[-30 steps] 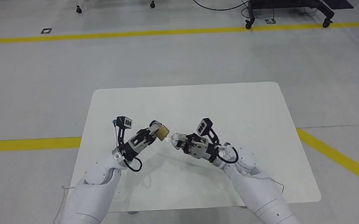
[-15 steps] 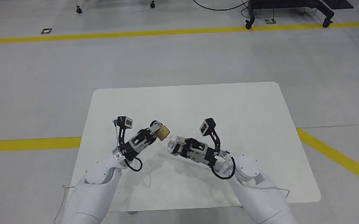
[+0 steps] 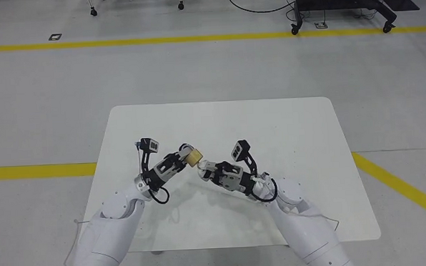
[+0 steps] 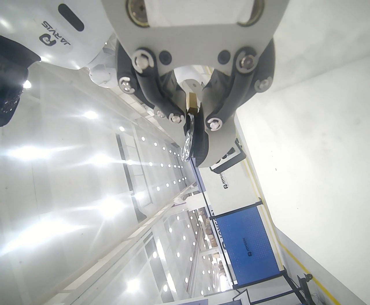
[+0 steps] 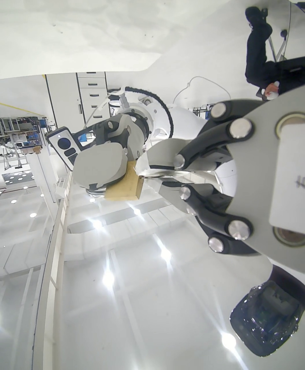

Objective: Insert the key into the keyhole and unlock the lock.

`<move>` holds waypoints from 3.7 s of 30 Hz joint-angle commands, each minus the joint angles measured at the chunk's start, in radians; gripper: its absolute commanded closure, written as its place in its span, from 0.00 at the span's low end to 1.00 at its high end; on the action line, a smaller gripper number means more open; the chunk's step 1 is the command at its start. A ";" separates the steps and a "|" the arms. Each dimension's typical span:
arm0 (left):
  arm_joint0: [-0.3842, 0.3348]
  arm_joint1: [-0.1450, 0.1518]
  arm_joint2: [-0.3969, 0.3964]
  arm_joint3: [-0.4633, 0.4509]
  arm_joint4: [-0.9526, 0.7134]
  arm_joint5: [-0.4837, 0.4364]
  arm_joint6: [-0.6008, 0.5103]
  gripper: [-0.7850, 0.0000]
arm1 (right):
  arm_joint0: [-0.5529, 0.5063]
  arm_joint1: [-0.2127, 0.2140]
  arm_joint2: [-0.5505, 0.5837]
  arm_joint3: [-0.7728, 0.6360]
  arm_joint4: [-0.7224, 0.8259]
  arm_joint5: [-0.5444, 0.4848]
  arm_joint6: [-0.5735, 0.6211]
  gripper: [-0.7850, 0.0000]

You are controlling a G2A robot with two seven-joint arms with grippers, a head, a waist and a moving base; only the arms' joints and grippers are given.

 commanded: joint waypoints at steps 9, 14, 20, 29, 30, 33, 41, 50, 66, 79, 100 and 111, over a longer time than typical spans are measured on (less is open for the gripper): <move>0.005 0.002 0.004 -0.012 0.023 -0.032 -0.010 1.00 | 0.037 -0.009 -0.003 0.080 0.198 0.149 0.140 1.00; 0.008 0.003 0.002 -0.017 0.037 -0.052 -0.002 1.00 | 0.057 -0.013 -0.001 0.130 0.279 0.203 0.200 1.00; 0.015 0.005 0.001 -0.029 0.046 -0.076 -0.002 1.00 | 0.073 -0.016 -0.003 0.170 0.325 0.253 0.241 1.00; 0.026 0.009 -0.009 -0.041 0.045 -0.088 0.003 1.00 | 0.071 -0.012 0.016 0.178 0.329 0.237 0.239 0.93; 0.027 0.009 -0.010 -0.041 0.044 -0.089 0.005 1.00 | 0.068 -0.010 0.021 0.176 0.324 0.228 0.232 0.55; 0.028 0.011 -0.013 -0.040 0.053 -0.083 0.014 1.00 | 0.048 -0.002 0.051 0.162 0.299 0.178 0.213 0.00; 0.038 0.020 -0.028 -0.056 0.210 -0.036 0.106 1.00 | -0.084 0.043 0.234 -0.001 0.131 -0.062 0.096 0.00; 0.046 0.026 0.014 -0.110 0.533 0.079 0.189 1.00 | -0.084 0.043 0.234 -0.001 0.131 -0.062 0.096 0.00; 0.073 0.030 0.052 -0.168 0.925 0.272 0.391 1.00 | -0.087 0.055 0.277 0.013 0.058 -0.127 0.113 0.00; -0.013 0.009 0.130 -0.065 0.993 0.330 0.400 1.00 | -0.159 0.084 0.371 -0.058 -0.039 -0.194 0.110 0.00; -0.032 -0.006 0.163 -0.052 1.016 0.445 0.382 0.00 | -0.139 0.086 0.326 -0.053 -0.050 -0.186 0.088 0.00; 0.188 0.054 -0.053 -0.343 1.105 0.395 0.483 0.00 | -0.139 0.086 0.326 -0.053 -0.050 -0.186 0.088 0.00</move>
